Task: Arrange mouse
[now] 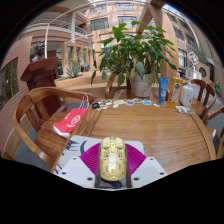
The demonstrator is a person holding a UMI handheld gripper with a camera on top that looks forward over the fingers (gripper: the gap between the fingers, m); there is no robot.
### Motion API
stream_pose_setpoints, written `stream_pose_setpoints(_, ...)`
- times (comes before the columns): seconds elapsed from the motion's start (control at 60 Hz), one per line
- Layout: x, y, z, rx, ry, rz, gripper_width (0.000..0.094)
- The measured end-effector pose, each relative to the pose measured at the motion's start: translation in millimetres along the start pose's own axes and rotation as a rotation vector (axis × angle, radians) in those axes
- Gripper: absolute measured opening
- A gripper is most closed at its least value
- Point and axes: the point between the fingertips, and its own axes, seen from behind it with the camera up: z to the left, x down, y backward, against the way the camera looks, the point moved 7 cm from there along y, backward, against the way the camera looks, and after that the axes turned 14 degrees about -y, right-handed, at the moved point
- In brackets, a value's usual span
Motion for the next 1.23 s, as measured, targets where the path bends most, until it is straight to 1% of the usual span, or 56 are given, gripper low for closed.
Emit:
stream_pose_setpoints(0.05, 25.2, -10.1, 3.8, 0.017, 0.012, 0.029, 0.0347)
stream_pose_setpoints(0.067, 31.0, -12.2, 5.1, 0.021, 0.012, 0.039, 0.0368)
stream_pose_setpoints(0.167, 50.8, -21.5, 6.6, 0.041, -0.001, 0.092, 0.0418)
stream_pose_setpoints(0.2, 56.4, -21.8, 8.2, 0.050, 0.000, 0.101, 0.0443)
stream_pose_setpoints(0.283, 55.9, -19.2, 9.5, 0.075, 0.013, 0.093, 0.0504)
stream_pose_setpoints(0.317, 54.7, -15.6, 11.0, 0.077, 0.008, 0.089, 0.0584)
stream_pose_setpoints(0.383, 49.8, -2.7, 15.8, 0.071, 0.003, 0.086, 0.0790)
stream_pose_setpoints(0.417, 47.4, 6.4, 19.0, 0.069, 0.002, 0.075, 0.0863)
stream_pose_setpoints(0.5, 38.9, 36.5, 24.5, 0.082, 0.019, 0.044, 0.0849)
stream_pose_setpoints(0.583, 31.6, 70.9, 27.8, 0.100, 0.031, 0.007, 0.0856)
stream_pose_setpoints(0.717, 31.9, 118.5, 36.7, 0.118, 0.027, -0.048, 0.0855)
stream_pose_setpoints(0.833, 39.3, 158.6, 42.4, 0.100, 0.014, -0.048, 0.0853)
stream_pose_setpoints(0.983, 53.2, 195.9, 42.5, 0.113, 0.041, -0.066, 0.0852)
stream_pose_setpoints(1.067, 60.4, 210.4, 41.4, 0.112, 0.039, -0.064, 0.0850)
stream_pose_setpoints(1.233, 62.7, 223.9, 35.6, 0.130, 0.053, -0.093, 0.0856)
